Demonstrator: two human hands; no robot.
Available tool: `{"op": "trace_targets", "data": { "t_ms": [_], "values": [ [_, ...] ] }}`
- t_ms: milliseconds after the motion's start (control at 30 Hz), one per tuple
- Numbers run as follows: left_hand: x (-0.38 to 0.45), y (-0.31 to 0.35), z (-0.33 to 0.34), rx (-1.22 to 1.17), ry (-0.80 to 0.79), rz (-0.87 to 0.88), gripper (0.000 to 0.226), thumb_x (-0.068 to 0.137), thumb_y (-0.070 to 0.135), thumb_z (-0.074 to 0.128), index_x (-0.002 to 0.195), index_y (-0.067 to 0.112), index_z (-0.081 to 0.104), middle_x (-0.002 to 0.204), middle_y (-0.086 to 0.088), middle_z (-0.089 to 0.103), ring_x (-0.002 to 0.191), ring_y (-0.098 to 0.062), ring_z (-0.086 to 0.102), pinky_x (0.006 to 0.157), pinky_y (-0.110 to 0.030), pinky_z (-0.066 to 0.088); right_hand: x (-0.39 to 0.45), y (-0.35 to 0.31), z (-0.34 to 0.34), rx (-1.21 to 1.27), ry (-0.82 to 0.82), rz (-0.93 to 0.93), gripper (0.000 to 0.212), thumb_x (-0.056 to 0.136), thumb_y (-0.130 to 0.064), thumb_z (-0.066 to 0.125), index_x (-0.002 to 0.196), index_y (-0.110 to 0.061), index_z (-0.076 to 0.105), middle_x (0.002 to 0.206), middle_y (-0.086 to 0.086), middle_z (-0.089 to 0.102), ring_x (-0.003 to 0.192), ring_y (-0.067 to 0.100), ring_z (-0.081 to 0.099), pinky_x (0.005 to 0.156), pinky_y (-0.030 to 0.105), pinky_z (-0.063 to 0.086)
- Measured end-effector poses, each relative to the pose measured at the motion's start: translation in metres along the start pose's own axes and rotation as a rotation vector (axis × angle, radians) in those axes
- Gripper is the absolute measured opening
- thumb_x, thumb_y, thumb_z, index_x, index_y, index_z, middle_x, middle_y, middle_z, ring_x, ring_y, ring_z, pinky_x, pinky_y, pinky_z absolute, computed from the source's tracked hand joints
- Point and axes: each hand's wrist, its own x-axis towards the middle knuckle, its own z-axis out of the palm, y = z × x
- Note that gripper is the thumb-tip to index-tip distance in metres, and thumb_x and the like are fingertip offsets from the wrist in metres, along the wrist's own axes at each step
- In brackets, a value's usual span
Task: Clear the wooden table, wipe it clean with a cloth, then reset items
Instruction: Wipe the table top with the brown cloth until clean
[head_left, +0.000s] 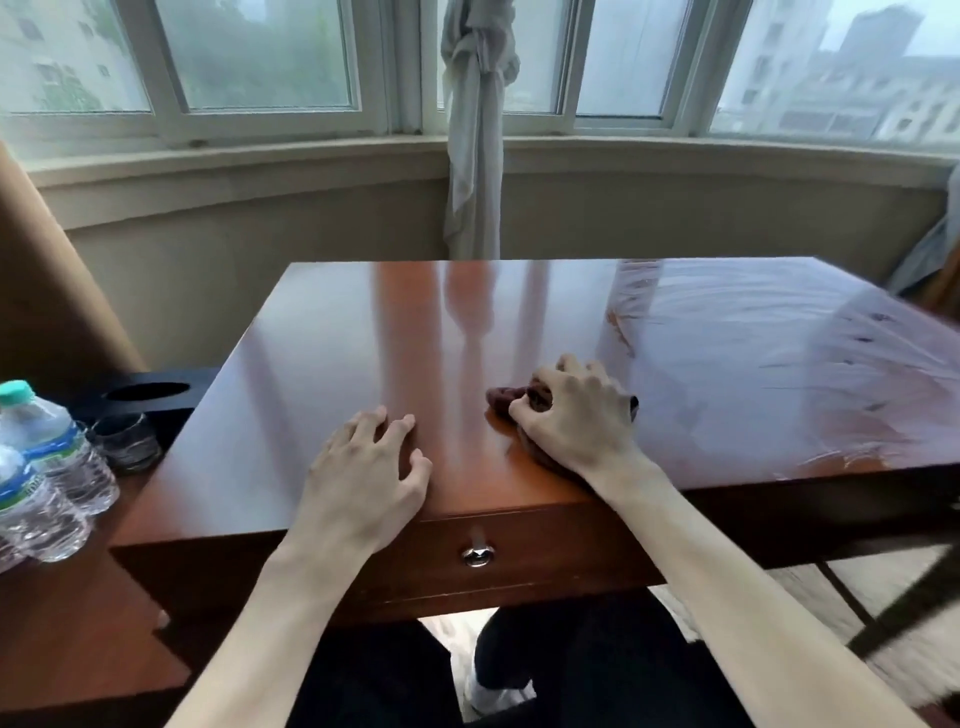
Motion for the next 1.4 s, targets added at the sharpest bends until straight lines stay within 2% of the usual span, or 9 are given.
{"op": "trace_targets", "data": {
  "t_ms": [133,267,333,433,667,867,1033,1267,1400],
  "values": [
    [0.034,0.042,-0.003,-0.034,-0.029,0.085,0.06,0.1,0.05,0.038,0.154,0.024,0.035,0.161,-0.004,0.032,0.148,-0.024,0.025,0.121,-0.039,0.022,-0.046,0.032,-0.021,0.087,-0.006,-0.085,0.035,0.076,-0.061,0.053,0.091,-0.033,0.07,0.092,-0.012,0.06,0.096,0.016,0.058,0.075,0.031,0.046],
    [0.069,0.097,0.012,-0.046,-0.087,0.236,0.06,0.101,0.05,0.038,0.155,0.024,0.034,0.163,-0.007,0.028,0.151,-0.024,0.021,0.122,-0.039,0.019,0.014,0.091,-0.025,-0.11,-0.013,0.211,0.034,0.083,-0.056,0.06,0.097,-0.028,0.073,0.102,0.002,0.064,0.103,0.032,0.061,0.081,0.04,0.047],
    [0.088,0.114,0.021,-0.048,-0.102,0.276,0.059,0.1,0.05,0.04,0.154,0.025,0.037,0.161,-0.008,0.032,0.15,-0.024,0.023,0.122,-0.038,0.019,0.003,0.086,-0.016,-0.214,0.078,0.095,0.033,0.084,-0.054,0.059,0.094,-0.026,0.073,0.1,0.002,0.065,0.098,0.032,0.061,0.078,0.04,0.049],
    [0.127,0.132,0.034,-0.052,-0.086,0.271,0.059,0.1,0.049,0.041,0.153,0.023,0.039,0.16,-0.007,0.034,0.15,-0.025,0.025,0.122,-0.038,0.02,-0.005,0.086,-0.01,-0.105,0.073,-0.036,0.034,0.082,-0.06,0.055,0.091,-0.033,0.072,0.094,-0.009,0.064,0.093,0.021,0.061,0.073,0.032,0.044],
    [0.251,0.131,0.073,0.006,-0.057,0.213,0.07,0.094,0.056,0.025,0.15,0.017,0.043,0.155,-0.014,0.041,0.146,-0.031,0.03,0.121,-0.044,0.023,0.156,0.135,0.052,-0.101,-0.027,0.055,0.038,0.082,-0.059,0.055,0.091,-0.025,0.07,0.092,-0.001,0.063,0.096,0.031,0.061,0.078,0.037,0.049],
    [0.358,0.139,0.107,0.009,-0.057,0.163,0.062,0.1,0.055,0.03,0.159,0.042,0.017,0.166,-0.009,0.019,0.153,-0.029,0.012,0.125,-0.047,0.008,0.324,0.185,0.122,-0.088,-0.022,0.061,0.034,0.083,-0.056,0.059,0.088,-0.023,0.068,0.094,0.002,0.062,0.096,0.032,0.06,0.075,0.037,0.044],
    [0.365,0.14,0.122,0.043,-0.099,0.125,0.066,0.093,0.065,0.016,0.157,0.05,0.007,0.169,0.002,0.005,0.155,-0.021,-0.003,0.125,-0.046,-0.003,0.409,0.216,0.153,-0.045,-0.03,0.098,0.033,0.084,-0.055,0.061,0.092,-0.023,0.068,0.1,0.002,0.064,0.102,0.032,0.058,0.082,0.038,0.044],
    [0.362,0.143,0.115,0.034,-0.128,0.109,0.061,0.098,0.062,0.023,0.157,0.049,0.014,0.169,0.001,0.006,0.155,-0.021,-0.001,0.125,-0.046,-0.001,0.359,0.208,0.121,0.066,-0.161,0.116,0.028,0.079,-0.055,0.063,0.084,-0.028,0.066,0.101,0.005,0.061,0.1,0.033,0.057,0.086,0.037,0.047],
    [0.36,0.143,0.113,0.021,-0.131,0.128,0.06,0.099,0.059,0.026,0.157,0.046,0.02,0.169,-0.002,0.011,0.155,-0.024,0.004,0.125,-0.048,0.002,0.261,0.184,0.087,0.016,-0.082,0.039,0.038,0.076,-0.059,0.053,0.086,-0.027,0.07,0.088,-0.004,0.061,0.088,0.026,0.059,0.08,0.037,0.051]
  ]
}}
